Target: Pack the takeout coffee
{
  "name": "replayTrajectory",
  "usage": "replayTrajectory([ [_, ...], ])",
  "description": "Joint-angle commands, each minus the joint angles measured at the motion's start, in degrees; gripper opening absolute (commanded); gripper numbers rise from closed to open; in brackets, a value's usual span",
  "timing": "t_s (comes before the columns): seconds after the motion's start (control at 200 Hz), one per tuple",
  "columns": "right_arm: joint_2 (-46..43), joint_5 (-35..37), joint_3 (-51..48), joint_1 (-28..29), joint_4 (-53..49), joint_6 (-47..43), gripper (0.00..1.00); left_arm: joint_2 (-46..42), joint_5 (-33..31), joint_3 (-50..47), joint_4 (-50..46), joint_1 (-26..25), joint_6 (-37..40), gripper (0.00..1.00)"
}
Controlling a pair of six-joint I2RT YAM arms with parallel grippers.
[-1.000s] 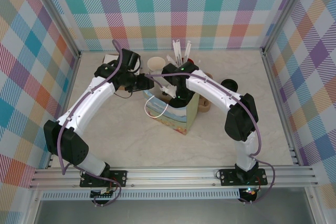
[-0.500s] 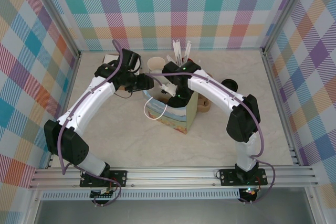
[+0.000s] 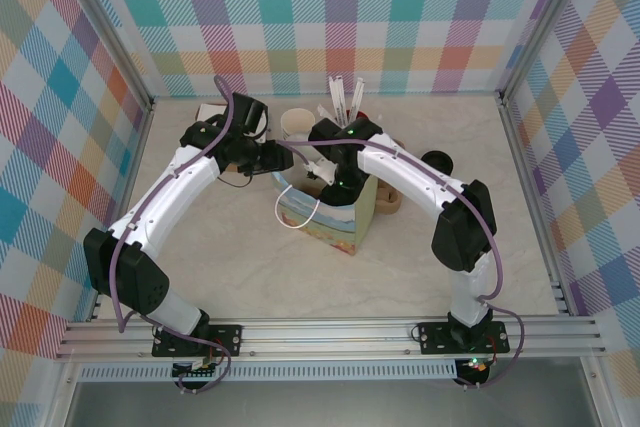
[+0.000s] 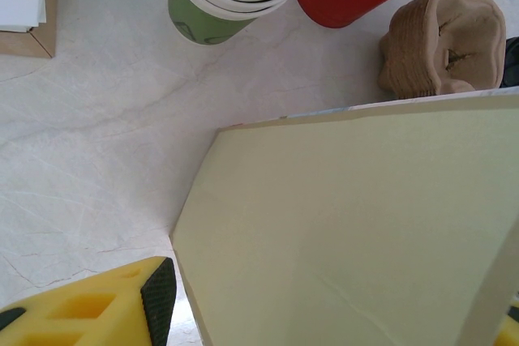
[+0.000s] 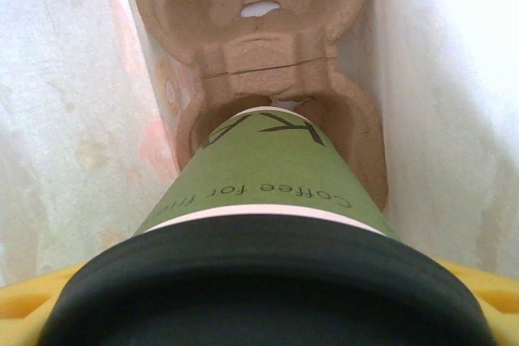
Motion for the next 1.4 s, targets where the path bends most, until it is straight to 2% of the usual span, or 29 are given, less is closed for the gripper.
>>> replayTrajectory([
  [0.0,-1.20,-0.47,-1.08,-0.20,0.29,-1.12,0.78,0.52,-0.80,0.08,-1.31,1.35,0.47,0.57],
  [1.395,0.82,-2.62,-8.65,-0.20,7.89,-0.22,0.78,0.68,-0.76,-0.67,-1.05,1.33,0.39,0.57],
])
